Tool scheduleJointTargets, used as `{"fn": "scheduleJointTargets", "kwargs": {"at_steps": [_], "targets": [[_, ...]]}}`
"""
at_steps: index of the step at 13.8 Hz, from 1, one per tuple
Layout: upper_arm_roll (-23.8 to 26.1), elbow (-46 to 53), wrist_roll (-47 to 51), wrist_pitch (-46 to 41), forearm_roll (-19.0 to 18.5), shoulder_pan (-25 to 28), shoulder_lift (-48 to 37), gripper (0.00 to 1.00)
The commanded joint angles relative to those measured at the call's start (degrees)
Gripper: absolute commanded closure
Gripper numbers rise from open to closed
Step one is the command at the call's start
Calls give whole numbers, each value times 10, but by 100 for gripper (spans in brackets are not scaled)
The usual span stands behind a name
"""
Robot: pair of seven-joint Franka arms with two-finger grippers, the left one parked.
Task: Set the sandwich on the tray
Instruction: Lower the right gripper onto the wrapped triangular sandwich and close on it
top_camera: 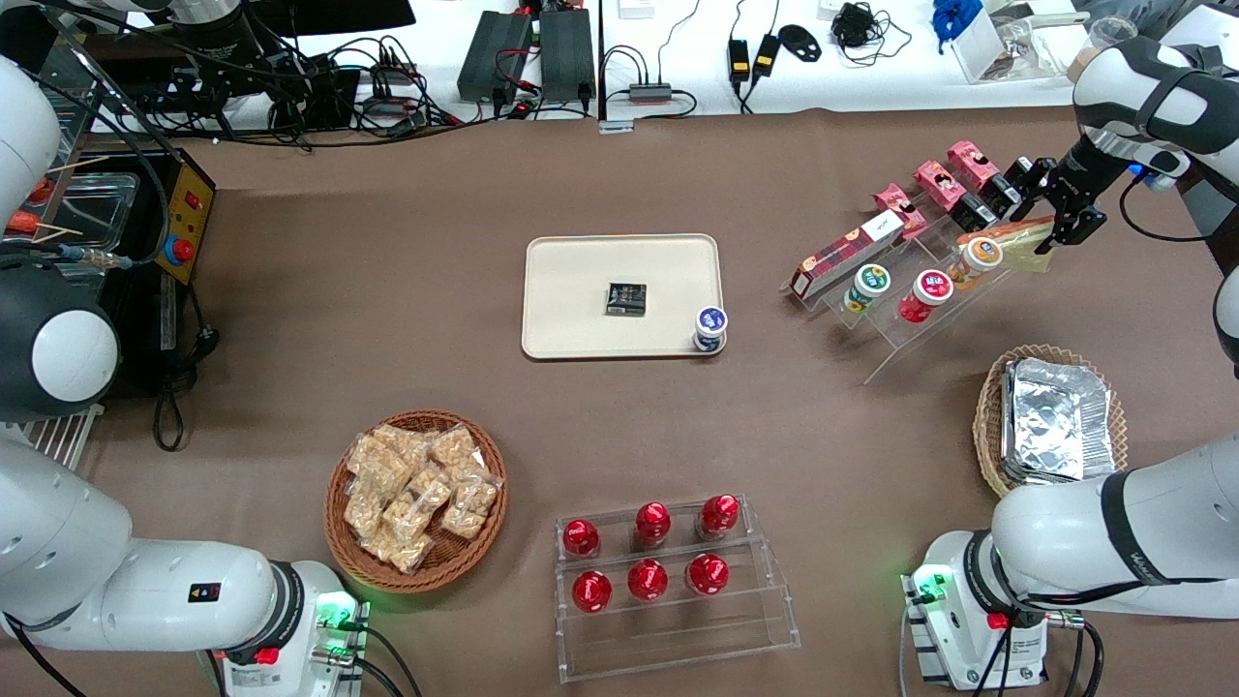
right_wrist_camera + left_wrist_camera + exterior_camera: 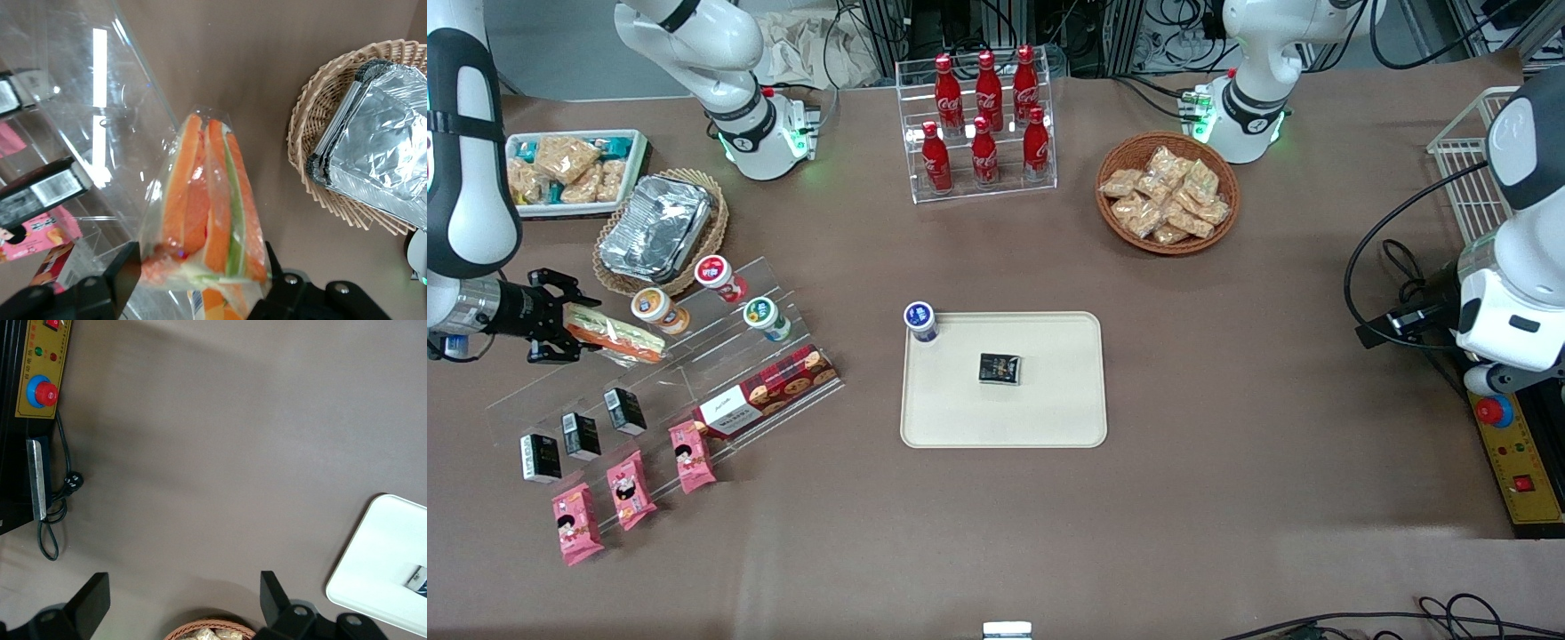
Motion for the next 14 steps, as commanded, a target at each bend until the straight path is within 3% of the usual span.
{"fn": "scheduleJointTargets", "kwargs": {"at_steps": [1,10,12,14], "targets": [[3,-29,-5,19,16,-10,-25,26],[4,-28,-34,43,16,-23,-19,26],[4,-29,-35,44,19,-24,-19,32],[1,-28,-40,46,37,-24,-19,53]]}}
